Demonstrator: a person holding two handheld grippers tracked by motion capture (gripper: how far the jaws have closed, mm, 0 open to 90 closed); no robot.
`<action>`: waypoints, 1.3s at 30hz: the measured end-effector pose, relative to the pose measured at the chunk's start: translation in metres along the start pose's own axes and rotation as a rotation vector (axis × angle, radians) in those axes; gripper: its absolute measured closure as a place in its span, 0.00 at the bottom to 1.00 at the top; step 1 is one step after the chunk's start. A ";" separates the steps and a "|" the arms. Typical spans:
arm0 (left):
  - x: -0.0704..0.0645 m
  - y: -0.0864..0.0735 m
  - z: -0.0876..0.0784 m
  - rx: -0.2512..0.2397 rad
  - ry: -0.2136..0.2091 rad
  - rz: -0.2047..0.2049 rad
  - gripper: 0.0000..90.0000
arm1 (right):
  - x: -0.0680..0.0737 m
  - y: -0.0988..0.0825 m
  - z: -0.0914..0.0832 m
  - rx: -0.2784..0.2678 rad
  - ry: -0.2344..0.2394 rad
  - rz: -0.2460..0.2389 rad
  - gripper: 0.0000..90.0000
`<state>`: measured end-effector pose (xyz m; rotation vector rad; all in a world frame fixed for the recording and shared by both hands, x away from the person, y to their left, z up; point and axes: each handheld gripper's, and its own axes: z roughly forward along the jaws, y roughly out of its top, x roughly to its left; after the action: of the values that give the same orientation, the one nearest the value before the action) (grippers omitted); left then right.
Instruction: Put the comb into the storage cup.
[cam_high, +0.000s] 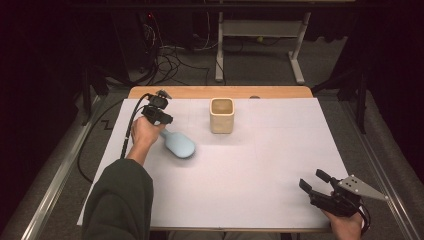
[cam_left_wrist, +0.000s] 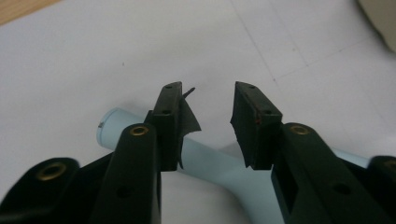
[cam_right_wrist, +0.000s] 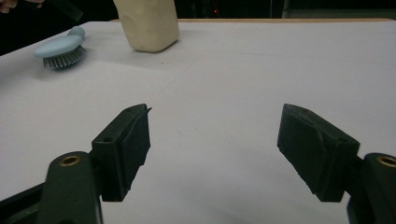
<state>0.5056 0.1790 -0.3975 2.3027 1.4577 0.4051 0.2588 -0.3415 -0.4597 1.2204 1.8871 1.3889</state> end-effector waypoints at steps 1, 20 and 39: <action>0.001 0.000 0.002 0.013 0.000 -0.002 0.73 | 0.000 0.000 0.000 0.000 0.000 0.000 0.29; 0.006 0.000 0.026 0.104 0.045 -0.026 0.91 | 0.000 0.000 0.000 0.000 0.007 0.003 0.29; 0.012 -0.014 0.024 0.149 0.020 -0.015 0.95 | 0.000 0.000 0.000 0.000 0.007 -0.002 0.29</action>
<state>0.5101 0.1910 -0.4249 2.4068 1.5624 0.3262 0.2589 -0.3412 -0.4599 1.2151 1.8928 1.3933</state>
